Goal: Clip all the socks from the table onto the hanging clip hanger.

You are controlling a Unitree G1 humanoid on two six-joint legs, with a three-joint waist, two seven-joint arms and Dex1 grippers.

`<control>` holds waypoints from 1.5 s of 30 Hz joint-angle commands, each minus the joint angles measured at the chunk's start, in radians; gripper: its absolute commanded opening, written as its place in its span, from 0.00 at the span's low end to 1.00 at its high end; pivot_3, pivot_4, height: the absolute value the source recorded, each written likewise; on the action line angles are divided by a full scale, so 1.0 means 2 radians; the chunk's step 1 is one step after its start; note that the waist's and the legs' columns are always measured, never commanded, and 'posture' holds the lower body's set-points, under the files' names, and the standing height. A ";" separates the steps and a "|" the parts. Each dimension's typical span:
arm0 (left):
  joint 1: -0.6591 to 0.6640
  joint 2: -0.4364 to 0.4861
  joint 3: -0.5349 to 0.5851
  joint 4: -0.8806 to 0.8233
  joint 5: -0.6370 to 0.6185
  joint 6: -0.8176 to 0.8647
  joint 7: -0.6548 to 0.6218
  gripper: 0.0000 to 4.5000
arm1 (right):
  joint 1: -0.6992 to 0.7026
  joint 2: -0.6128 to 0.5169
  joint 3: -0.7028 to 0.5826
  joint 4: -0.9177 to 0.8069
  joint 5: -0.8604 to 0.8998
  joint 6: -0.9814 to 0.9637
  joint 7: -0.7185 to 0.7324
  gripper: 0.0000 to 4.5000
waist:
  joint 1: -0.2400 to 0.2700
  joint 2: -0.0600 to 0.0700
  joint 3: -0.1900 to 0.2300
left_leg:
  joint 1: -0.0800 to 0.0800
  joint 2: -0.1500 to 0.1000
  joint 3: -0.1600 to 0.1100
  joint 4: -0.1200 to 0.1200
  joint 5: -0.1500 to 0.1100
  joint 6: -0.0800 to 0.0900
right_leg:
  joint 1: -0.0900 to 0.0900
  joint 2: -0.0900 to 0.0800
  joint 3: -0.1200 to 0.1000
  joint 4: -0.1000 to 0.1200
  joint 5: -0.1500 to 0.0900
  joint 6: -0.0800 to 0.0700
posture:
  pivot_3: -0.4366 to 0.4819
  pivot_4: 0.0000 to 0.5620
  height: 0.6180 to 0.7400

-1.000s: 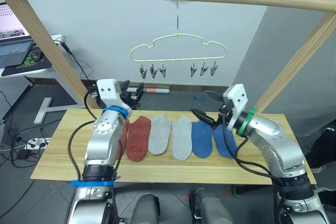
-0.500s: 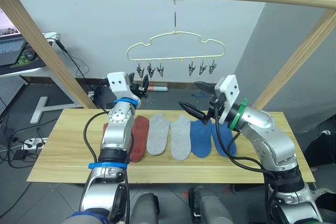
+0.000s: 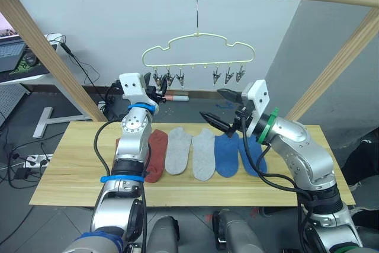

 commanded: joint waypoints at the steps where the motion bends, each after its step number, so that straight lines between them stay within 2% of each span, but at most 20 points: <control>1: -0.005 0.005 0.001 -0.008 0.004 -0.015 -0.002 0.57 | -0.011 0.002 -0.013 -0.018 0.012 0.000 -0.004 1.00 | 0.000 0.000 0.001 | 0.000 0.000 0.000 0.000 0.000 0.000 | 0.000 0.000 0.000 0.000 0.000 0.000 | 0.38 0.44 1.00; 13: -0.016 0.006 0.000 0.008 0.003 -0.024 -0.010 0.57 | -0.009 0.005 -0.020 -0.018 0.017 0.008 -0.013 1.00 | -0.001 0.000 0.007 | 0.000 0.000 0.000 0.000 0.000 0.000 | 0.000 0.000 0.000 0.000 0.000 0.000 | 0.37 0.45 1.00; 16: -0.018 0.006 0.002 0.010 0.000 -0.027 -0.015 0.45 | -0.009 0.007 -0.022 -0.020 0.020 0.011 -0.014 1.00 | -0.002 0.000 0.009 | 0.000 0.000 0.000 0.000 0.000 0.000 | 0.000 0.000 0.000 0.000 0.000 0.000 | 0.37 0.45 1.00; 21: -0.021 0.004 0.004 0.011 -0.003 -0.034 -0.019 0.12 | -0.008 0.006 -0.021 -0.020 0.020 0.010 -0.018 1.00 | -0.003 0.000 0.010 | -0.001 0.000 0.000 0.000 0.000 0.000 | -0.001 0.000 0.000 0.000 0.000 0.000 | 0.37 0.46 1.00; 23: -0.023 0.004 0.005 0.012 -0.004 -0.035 -0.020 0.06 | -0.008 0.007 -0.021 -0.020 0.022 0.012 -0.021 1.00 | -0.003 0.000 0.011 | -0.001 0.000 0.000 0.000 0.000 0.000 | -0.001 0.000 0.000 0.000 0.000 0.000 | 0.37 0.46 1.00; 32: -0.019 0.009 0.005 0.008 -0.006 -0.029 -0.033 0.06 | -0.001 0.006 -0.015 -0.024 0.023 0.014 -0.025 1.00 | -0.003 0.000 0.013 | -0.003 0.000 -0.001 0.000 0.000 0.000 | -0.002 0.000 0.000 -0.001 0.000 0.000 | 0.37 0.47 1.00; 34: -0.013 0.015 0.002 0.001 0.000 -0.018 -0.032 0.06 | 0.022 -0.008 0.000 -0.016 -0.008 0.015 -0.036 1.00 | -0.003 0.000 0.013 | -0.003 0.000 -0.001 0.000 0.000 0.000 | -0.002 0.000 0.000 -0.001 0.000 0.000 | 0.38 0.47 1.00; 41: 0.014 0.023 0.008 -0.031 -0.007 0.000 -0.032 0.06 | 0.117 -0.028 -0.007 0.079 -0.107 0.005 -0.121 1.00 | -0.003 0.000 0.013 | -0.004 0.001 0.000 0.000 0.000 0.000 | -0.002 -0.001 0.000 -0.003 0.000 0.001 | 0.39 0.47 1.00; 45: 0.025 0.022 0.007 -0.045 -0.009 0.010 -0.031 0.06 | 0.128 -0.021 -0.017 0.125 -0.124 -0.005 -0.141 1.00 | -0.006 0.001 0.014 | -0.003 0.000 0.001 0.000 0.000 0.000 | -0.002 -0.001 0.000 -0.004 0.002 0.003 | 0.39 0.48 1.00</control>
